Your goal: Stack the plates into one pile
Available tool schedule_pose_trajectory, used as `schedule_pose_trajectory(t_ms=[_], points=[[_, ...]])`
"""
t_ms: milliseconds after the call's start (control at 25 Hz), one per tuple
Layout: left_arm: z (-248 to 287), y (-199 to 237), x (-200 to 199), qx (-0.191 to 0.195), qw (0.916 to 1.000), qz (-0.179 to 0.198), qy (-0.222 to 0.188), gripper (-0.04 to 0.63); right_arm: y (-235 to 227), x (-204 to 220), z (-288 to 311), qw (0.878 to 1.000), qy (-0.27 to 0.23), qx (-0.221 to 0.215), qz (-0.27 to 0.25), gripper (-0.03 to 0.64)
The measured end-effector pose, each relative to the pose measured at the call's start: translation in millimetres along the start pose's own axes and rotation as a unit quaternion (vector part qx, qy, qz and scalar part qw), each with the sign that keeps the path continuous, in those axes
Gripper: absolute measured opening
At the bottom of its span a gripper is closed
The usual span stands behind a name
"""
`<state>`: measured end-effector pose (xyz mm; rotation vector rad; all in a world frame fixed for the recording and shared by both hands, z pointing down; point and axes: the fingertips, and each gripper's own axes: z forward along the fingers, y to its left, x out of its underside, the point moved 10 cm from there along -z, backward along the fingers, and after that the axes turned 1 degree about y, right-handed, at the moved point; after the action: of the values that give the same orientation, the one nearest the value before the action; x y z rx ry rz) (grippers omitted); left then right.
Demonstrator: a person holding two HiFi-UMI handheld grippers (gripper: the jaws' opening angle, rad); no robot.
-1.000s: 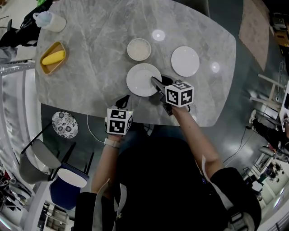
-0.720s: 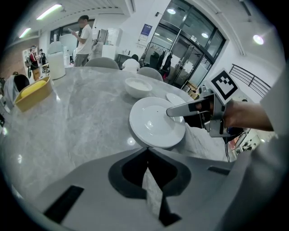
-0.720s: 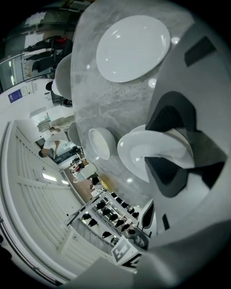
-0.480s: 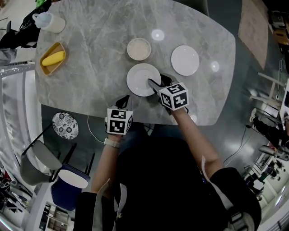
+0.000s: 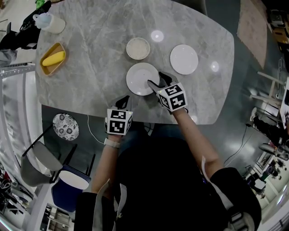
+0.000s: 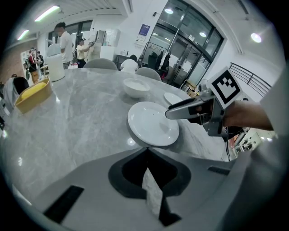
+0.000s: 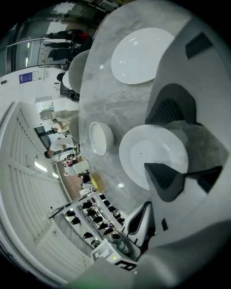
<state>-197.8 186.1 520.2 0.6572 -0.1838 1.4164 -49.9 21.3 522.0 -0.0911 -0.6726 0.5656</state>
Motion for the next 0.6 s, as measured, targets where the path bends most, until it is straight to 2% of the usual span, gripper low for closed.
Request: schedule_pose_trajectory(t_ms=[240, 480, 600], points=[[1.1, -3.8, -3.3, 0.003, 0.9999, 0.013, -0.001, 0.008, -2.8, -0.1, -13.5, 1.0, -0.019, 0.006, 0.021, 0.255], [5.4, -17.7, -14.0, 0.011, 0.9988, 0.048, 0.005, 0.008, -16.7, 9.3, -39.0, 0.997, -0.043, 0.021, 0.062, 0.252], [7.4, -25.5, -21.6, 0.015, 0.998, 0.061, 0.005, 0.008, -23.7, 13.8, -55.7, 0.995, -0.057, 0.033, 0.071, 0.206]])
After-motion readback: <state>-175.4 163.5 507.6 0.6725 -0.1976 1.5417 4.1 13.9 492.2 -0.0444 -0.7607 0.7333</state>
